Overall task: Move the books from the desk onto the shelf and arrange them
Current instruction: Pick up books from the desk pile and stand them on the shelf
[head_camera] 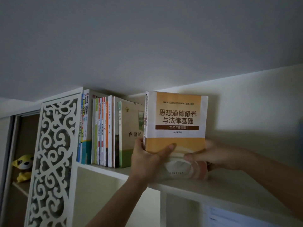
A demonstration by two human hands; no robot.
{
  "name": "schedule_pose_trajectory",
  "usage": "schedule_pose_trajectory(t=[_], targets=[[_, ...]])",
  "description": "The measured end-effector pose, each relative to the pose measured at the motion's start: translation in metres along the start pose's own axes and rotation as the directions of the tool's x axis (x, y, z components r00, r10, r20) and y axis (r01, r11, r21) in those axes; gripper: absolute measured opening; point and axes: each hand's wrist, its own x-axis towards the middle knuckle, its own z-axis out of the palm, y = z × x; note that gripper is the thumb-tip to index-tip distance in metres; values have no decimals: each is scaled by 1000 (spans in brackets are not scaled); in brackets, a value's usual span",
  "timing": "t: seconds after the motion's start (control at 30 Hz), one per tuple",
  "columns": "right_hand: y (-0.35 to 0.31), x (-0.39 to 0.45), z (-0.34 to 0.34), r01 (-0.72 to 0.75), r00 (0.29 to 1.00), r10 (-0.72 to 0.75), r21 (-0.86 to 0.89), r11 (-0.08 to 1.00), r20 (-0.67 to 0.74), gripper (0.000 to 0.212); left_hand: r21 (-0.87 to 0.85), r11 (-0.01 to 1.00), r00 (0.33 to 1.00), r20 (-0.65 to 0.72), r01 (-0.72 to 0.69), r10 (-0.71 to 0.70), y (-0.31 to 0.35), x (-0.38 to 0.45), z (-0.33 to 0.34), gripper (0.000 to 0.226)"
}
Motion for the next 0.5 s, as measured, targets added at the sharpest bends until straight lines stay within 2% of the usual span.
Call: schedule_pose_trajectory(t=[0.17, 0.23, 0.3, 0.37, 0.43, 0.5], targets=[[-10, 25, 16, -67, 998, 67, -15, 998, 13, 60, 86, 995, 989, -136, -42, 54, -12, 8, -6, 75], [-12, 43, 32, -87, 996, 87, 2, 996, 10, 50, 146, 989, 977, -202, -35, 64, -22, 18, -15, 75], [-15, 60, 46, -112, 994, 112, -20, 993, 0, 29, 210, 977, 956, -280, -24, 84, -30, 27, -21, 75], [-20, 71, 59, -148, 989, 149, -126, 981, -2, 15, 251, 968, 938, -332, -10, 96, -35, 37, -23, 75], [-20, 89, 69, -94, 996, 91, -308, 947, -24, 27, 260, 965, 938, -341, 23, 69, -39, 48, -25, 76], [-19, 100, 82, -75, 997, 52, -512, 856, -59, 76, 250, 966, 940, -340, 60, 29, -41, 58, -27, 76]])
